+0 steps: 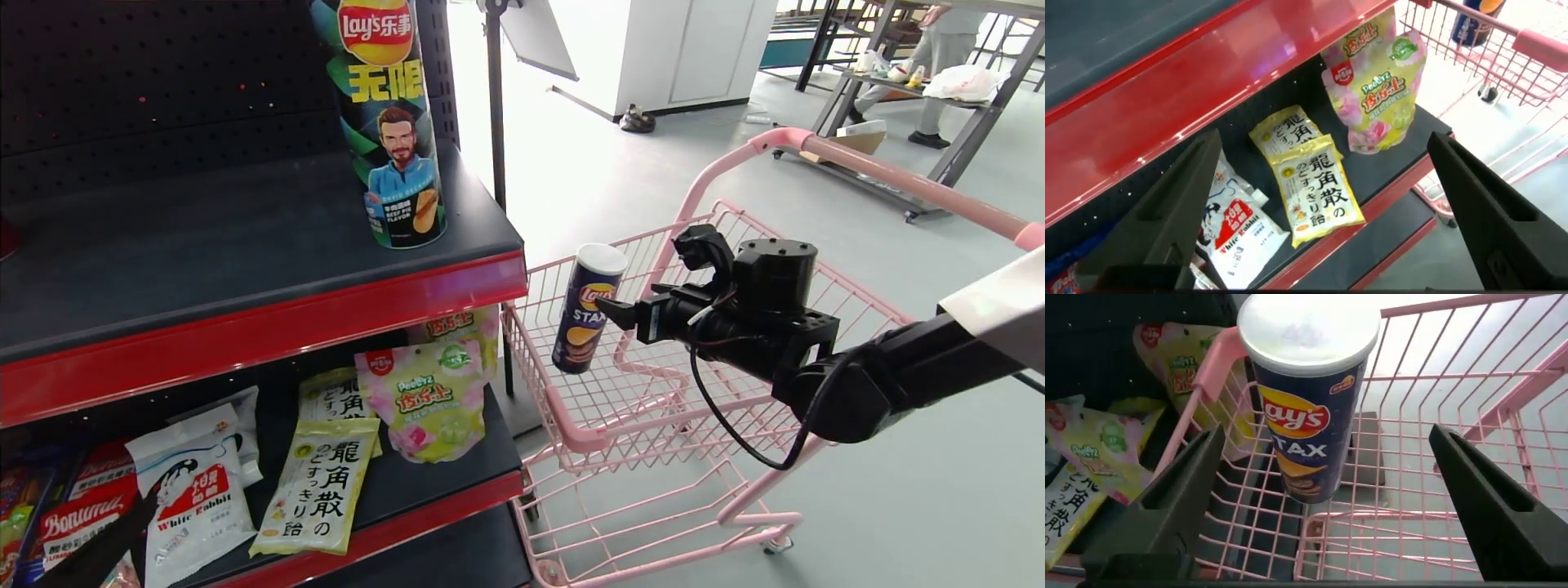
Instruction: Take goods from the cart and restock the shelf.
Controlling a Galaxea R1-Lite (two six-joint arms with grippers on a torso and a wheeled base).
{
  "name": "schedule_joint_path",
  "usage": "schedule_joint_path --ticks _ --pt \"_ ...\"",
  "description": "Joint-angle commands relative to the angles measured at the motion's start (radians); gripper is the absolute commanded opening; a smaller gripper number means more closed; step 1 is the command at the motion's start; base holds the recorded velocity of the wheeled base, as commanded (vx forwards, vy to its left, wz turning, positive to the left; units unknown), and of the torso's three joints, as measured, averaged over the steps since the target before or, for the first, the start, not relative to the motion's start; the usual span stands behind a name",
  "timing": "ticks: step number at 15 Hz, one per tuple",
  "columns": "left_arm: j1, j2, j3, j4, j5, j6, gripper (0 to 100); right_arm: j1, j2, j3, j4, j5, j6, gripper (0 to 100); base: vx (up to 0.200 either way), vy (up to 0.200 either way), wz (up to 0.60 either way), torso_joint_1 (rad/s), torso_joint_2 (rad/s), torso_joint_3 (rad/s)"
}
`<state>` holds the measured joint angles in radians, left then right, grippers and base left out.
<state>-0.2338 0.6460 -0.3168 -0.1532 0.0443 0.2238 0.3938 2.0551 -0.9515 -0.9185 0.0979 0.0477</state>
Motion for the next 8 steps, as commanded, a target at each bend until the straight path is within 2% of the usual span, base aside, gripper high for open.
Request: schedule_joint_path --ticks 1,8 --pt "0.001 -0.002 -0.008 0.001 0.000 0.000 100 0.008 0.045 -0.035 0.000 -0.003 0.000 100 0.000 0.000 0.00 0.000 0.00 0.000" --pt "0.001 -0.002 -0.021 0.018 0.002 0.000 100 0.008 0.161 -0.174 0.000 -0.044 -0.002 100 0.000 0.000 0.00 0.000 0.00 0.000"
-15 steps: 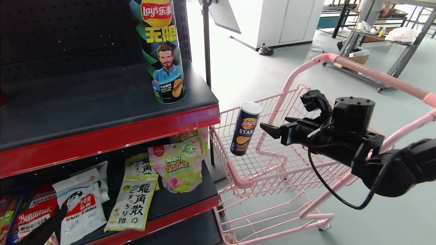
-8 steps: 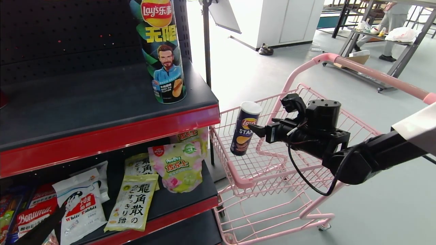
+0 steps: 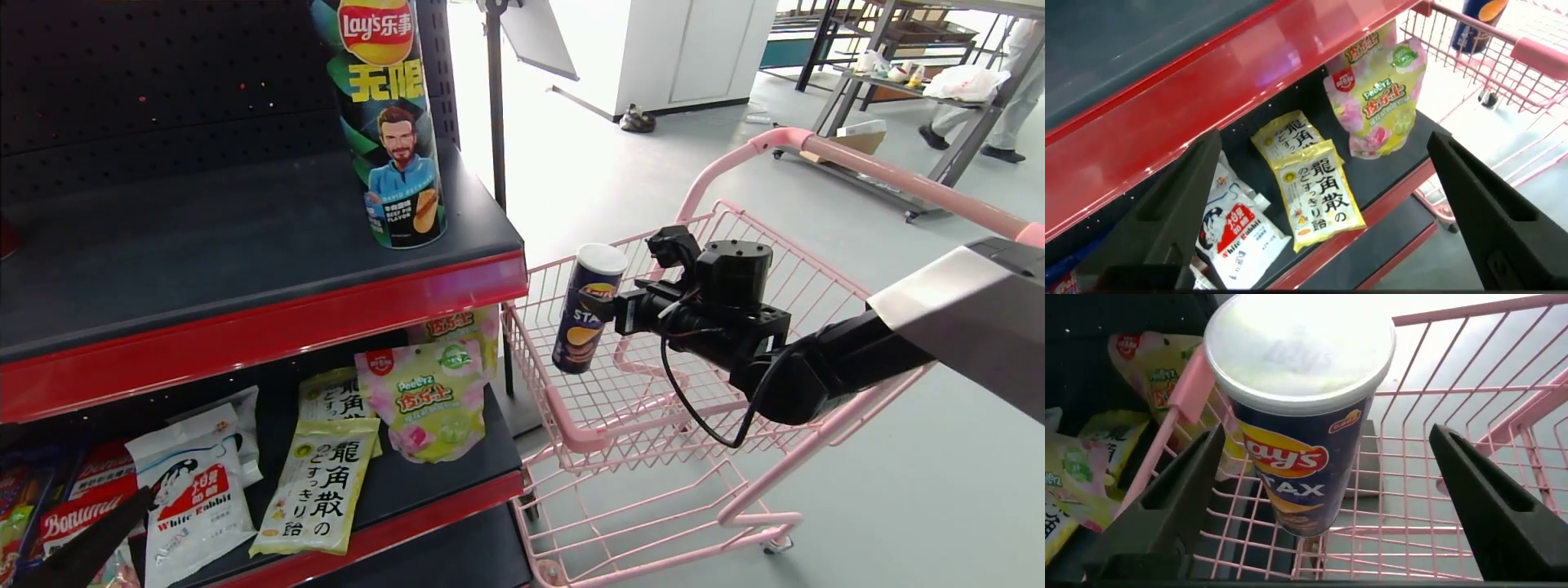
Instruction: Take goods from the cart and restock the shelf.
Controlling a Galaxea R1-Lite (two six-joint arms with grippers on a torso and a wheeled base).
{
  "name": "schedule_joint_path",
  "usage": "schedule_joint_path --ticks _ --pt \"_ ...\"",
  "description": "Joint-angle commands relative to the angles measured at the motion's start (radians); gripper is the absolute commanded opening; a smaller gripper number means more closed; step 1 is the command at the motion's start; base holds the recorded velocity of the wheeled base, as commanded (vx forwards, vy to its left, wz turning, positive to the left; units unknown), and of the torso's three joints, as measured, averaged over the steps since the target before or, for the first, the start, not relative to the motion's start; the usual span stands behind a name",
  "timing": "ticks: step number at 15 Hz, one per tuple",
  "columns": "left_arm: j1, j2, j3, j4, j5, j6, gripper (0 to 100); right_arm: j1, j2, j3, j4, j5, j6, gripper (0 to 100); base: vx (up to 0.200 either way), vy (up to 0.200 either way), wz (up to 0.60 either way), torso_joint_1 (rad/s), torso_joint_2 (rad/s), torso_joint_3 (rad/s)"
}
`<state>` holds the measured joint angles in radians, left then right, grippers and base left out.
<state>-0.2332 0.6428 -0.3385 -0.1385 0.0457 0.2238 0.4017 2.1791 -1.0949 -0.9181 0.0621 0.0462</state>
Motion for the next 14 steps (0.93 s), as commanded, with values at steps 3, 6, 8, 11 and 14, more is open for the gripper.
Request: schedule_joint_path --ticks 3,6,8,11,14 --pt "0.000 0.002 0.001 0.005 0.000 0.000 100 0.017 0.079 -0.089 -0.001 -0.018 0.001 100 0.000 0.000 0.00 0.000 0.00 0.000" --pt "0.000 0.002 0.003 0.005 0.000 0.000 100 0.034 0.116 -0.138 0.001 -0.022 0.000 100 0.000 0.000 0.00 0.000 0.00 0.000" --pt "0.000 0.000 0.006 0.005 0.000 0.000 100 0.031 0.156 -0.169 0.001 -0.031 0.001 100 0.000 0.000 0.00 0.000 0.00 0.000" --pt "0.000 0.000 0.003 0.005 0.002 0.000 100 0.026 0.186 -0.209 -0.001 -0.031 0.001 0 0.000 0.000 0.00 0.000 0.00 0.000" --pt "0.000 0.002 0.001 0.005 0.003 0.000 100 0.028 0.199 -0.241 0.002 -0.042 0.001 0 0.000 0.000 0.00 0.000 0.00 0.000"
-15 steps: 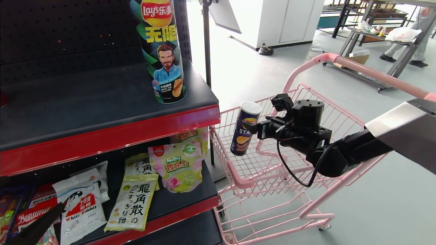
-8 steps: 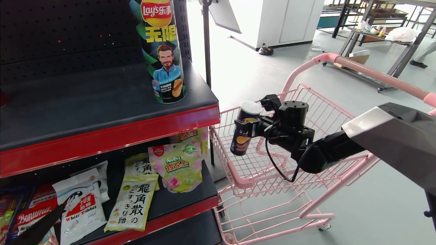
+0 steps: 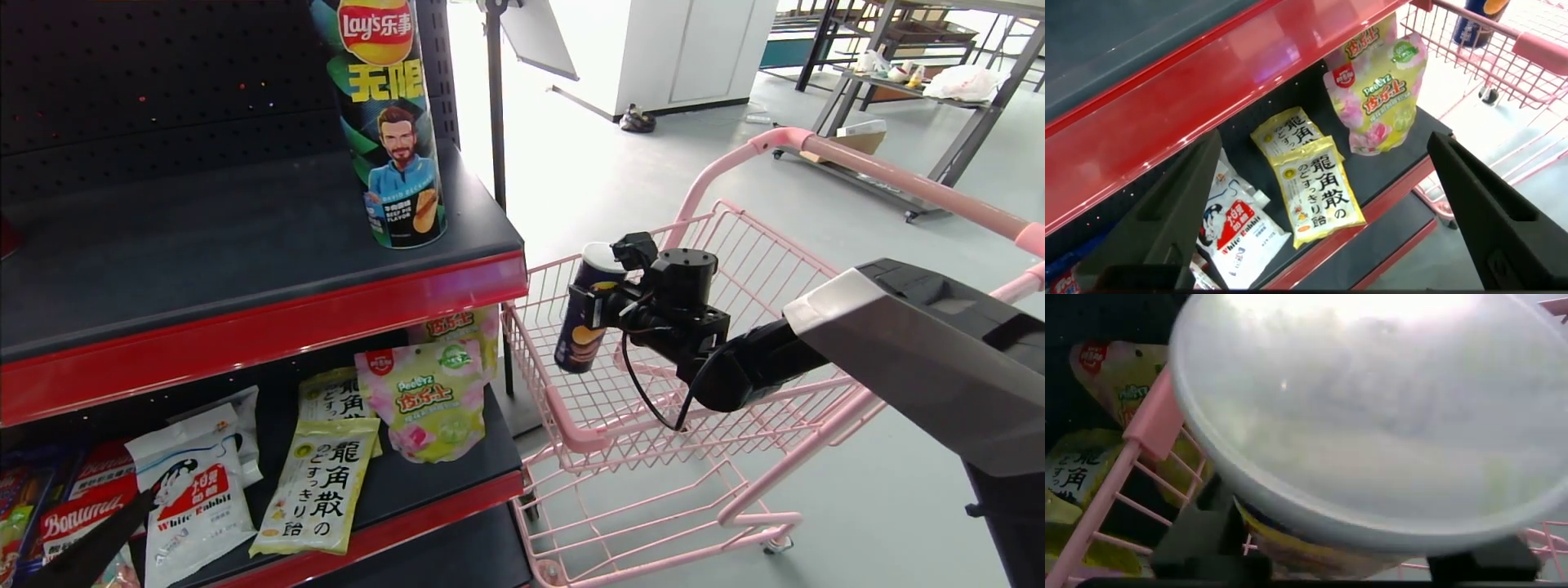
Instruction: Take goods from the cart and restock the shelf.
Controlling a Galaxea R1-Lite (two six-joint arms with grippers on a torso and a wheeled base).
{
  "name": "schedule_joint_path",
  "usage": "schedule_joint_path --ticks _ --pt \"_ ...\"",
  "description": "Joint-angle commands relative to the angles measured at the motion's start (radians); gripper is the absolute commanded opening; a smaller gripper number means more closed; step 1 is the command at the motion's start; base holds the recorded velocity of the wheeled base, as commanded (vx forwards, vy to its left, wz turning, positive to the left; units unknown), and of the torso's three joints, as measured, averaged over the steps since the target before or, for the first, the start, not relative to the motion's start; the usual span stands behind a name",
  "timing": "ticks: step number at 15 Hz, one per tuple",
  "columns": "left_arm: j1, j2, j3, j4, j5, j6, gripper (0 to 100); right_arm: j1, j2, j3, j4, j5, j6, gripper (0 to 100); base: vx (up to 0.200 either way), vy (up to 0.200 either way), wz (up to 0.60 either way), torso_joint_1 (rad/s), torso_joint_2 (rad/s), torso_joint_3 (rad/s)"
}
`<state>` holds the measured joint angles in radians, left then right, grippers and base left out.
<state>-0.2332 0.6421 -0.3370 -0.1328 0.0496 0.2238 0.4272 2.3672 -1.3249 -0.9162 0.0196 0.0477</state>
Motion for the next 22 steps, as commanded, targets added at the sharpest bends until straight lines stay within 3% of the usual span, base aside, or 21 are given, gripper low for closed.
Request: schedule_joint_path --ticks 1,6,9,15,17,22 --pt "0.000 0.002 0.000 -0.001 0.003 0.000 100 0.002 0.010 -0.008 0.005 -0.001 -0.002 0 0.000 0.000 0.00 0.000 0.00 0.000" --pt "0.000 0.002 -0.005 -0.001 0.003 0.000 100 0.005 -0.095 0.055 0.008 -0.004 -0.002 0 0.000 0.000 0.00 0.000 0.00 0.000" --pt "0.000 0.007 -0.010 -0.001 -0.005 0.000 100 -0.002 -0.290 0.199 0.017 -0.004 -0.008 0 0.000 0.000 0.00 0.000 0.00 0.000" --pt "-0.003 0.008 -0.010 -0.002 -0.022 0.000 100 0.018 -0.697 0.365 0.246 -0.012 -0.008 0 0.000 0.000 0.00 0.000 0.00 0.000" --pt "-0.003 0.004 -0.011 -0.002 -0.025 0.000 100 0.084 -0.873 0.431 0.393 -0.013 0.012 0 0.000 0.000 0.00 0.000 0.00 0.000" --pt "-0.003 0.001 -0.011 -0.002 -0.025 0.009 100 0.234 -1.014 0.636 0.419 -0.033 0.041 0 0.000 0.000 0.00 0.000 0.00 0.000"
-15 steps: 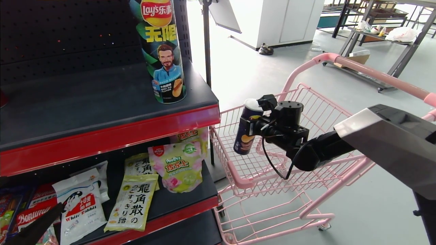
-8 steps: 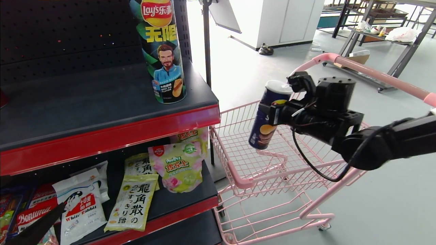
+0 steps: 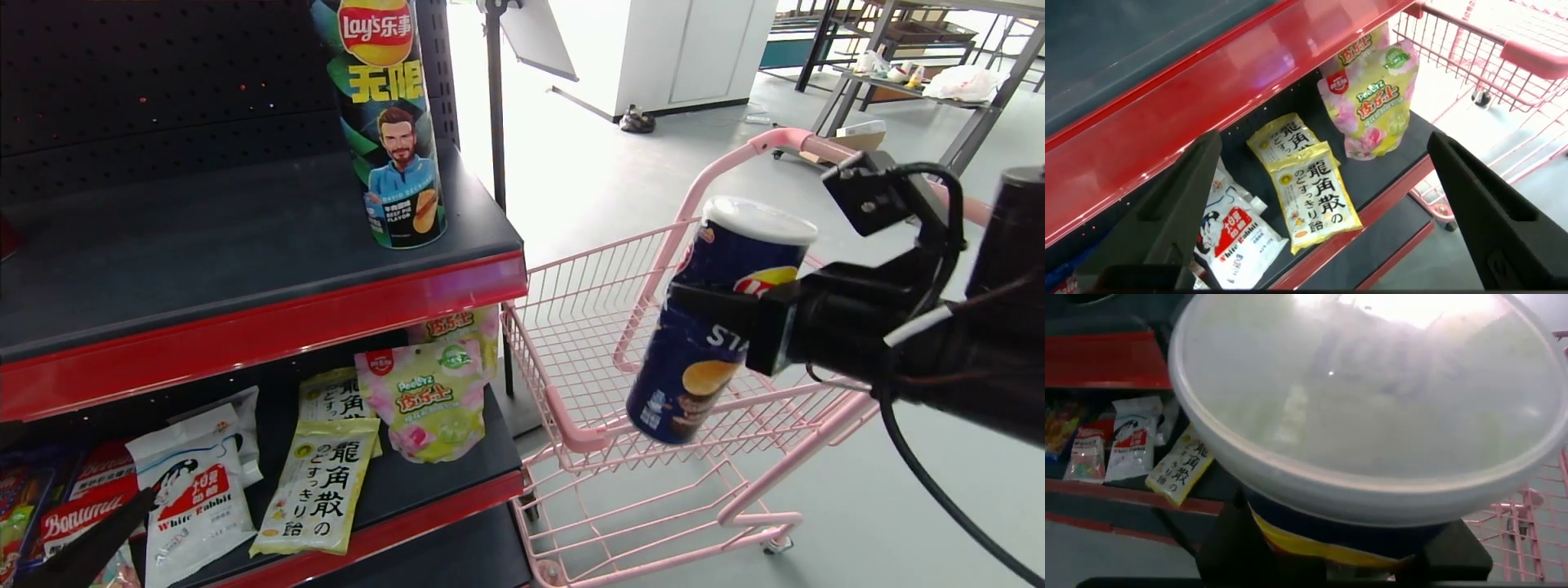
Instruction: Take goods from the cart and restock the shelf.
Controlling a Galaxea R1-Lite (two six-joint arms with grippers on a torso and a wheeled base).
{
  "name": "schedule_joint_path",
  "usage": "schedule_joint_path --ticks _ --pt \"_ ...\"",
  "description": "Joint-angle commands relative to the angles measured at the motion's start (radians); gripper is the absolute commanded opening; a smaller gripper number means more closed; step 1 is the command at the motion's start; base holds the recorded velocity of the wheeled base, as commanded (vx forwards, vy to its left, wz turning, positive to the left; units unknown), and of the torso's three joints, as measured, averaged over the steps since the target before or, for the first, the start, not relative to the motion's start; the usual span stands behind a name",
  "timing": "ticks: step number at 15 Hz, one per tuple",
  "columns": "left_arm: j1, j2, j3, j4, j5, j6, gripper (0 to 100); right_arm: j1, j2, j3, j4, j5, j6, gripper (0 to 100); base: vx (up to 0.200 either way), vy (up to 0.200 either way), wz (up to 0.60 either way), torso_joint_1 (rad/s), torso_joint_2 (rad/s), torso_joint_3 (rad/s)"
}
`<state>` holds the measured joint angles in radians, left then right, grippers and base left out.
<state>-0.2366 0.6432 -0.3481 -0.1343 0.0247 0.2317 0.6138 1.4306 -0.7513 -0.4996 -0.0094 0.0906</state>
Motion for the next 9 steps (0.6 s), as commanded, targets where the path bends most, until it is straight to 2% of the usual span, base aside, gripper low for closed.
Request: schedule_joint_path --ticks 1,4,7,9 --pt "-0.001 0.000 0.000 -0.001 0.000 0.001 100 0.047 -0.075 0.079 -0.002 0.000 -0.002 0 0.000 0.000 0.00 0.000 0.00 0.000" --pt "-0.001 -0.002 -0.002 -0.002 0.000 0.021 100 0.050 -0.045 0.041 -0.001 0.000 -0.005 0 0.000 0.000 0.00 0.000 0.00 0.000" --pt "-0.001 -0.017 -0.002 -0.001 0.008 0.028 100 0.055 -0.059 0.073 -0.007 0.006 -0.034 0 0.000 0.000 0.00 0.000 0.00 0.000" --pt "-0.001 -0.017 -0.022 -0.001 0.008 0.052 100 0.058 -0.085 0.104 -0.004 0.008 -0.038 0 0.000 0.000 0.00 0.000 0.00 0.000"
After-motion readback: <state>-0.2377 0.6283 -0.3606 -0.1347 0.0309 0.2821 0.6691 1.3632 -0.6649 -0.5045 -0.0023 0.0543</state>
